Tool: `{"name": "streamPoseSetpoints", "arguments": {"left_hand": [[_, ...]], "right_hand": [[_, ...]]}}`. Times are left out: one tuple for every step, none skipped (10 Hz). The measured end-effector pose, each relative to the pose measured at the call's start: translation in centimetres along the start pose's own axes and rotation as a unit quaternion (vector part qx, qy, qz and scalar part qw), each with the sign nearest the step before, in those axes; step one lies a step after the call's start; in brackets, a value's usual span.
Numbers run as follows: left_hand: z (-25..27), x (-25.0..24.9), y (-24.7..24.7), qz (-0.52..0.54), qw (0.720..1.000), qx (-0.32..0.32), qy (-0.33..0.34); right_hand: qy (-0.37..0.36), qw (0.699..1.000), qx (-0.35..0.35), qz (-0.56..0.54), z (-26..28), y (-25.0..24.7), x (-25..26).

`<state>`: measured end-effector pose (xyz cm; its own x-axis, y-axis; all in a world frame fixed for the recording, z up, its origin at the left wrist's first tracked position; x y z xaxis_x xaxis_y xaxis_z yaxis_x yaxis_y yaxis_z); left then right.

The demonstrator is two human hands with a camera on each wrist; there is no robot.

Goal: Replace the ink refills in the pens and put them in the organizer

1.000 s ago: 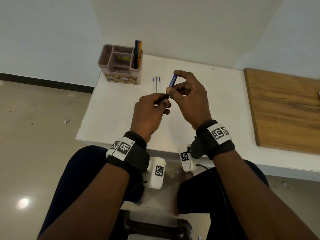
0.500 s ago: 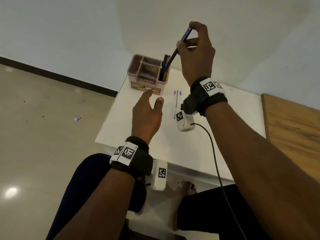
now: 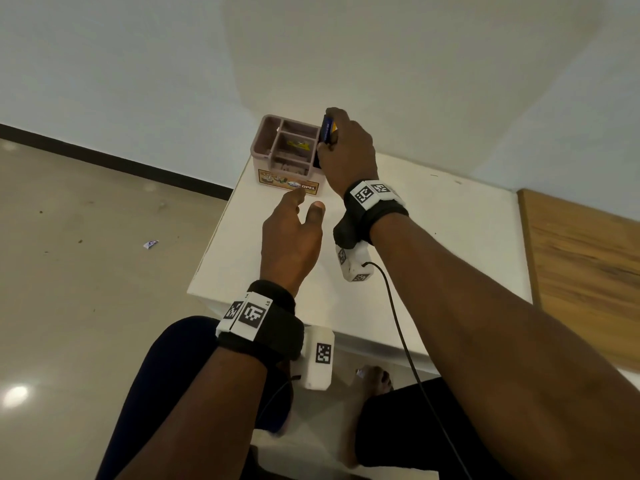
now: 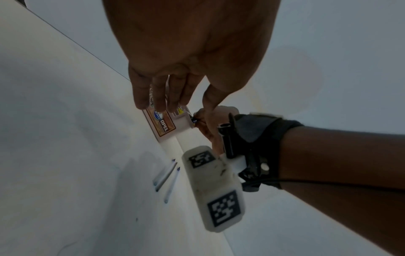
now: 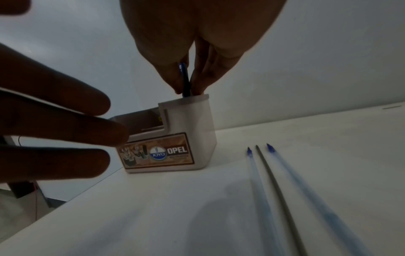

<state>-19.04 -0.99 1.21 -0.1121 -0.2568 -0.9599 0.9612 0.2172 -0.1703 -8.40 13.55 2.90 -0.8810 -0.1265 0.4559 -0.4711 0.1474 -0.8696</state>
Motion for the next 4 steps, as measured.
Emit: {"name": "streamPoseSetpoints", "arguments": {"left_hand": [[0.2,-0.2,0.3,-0.012,1.0,-0.002,0.007],[1.6,-0.8,1.3,-0.041,0.999,0.014,0.021],[3.0,-1.6,2.1,-0.07,0.996,0.032,0.047],[5.4,-3.9,3.4,-0.12,0.988,0.057,0.085]], "right_hand": [[0.009,1.0,0.015,-0.009,0.7,-0.6,-0.1],[0.02,1.0,0.017,-0.011,2.9,-3.0,-0.6],[0.028,0.999,-0.001,-0.022,4.6,-5.8,-1.5],[0.07,0.997,-0.035,-0.025,8.0,-11.1,-3.9]]}}
Point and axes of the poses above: each hand's wrist, its own z-axis away from the middle knuckle, its own y-axis out of the palm, x = y × z, the point moved 5 cm from there along -z, towards the middle knuckle, and after that the axes turned 9 degrees about z, right-handed, at the moved point
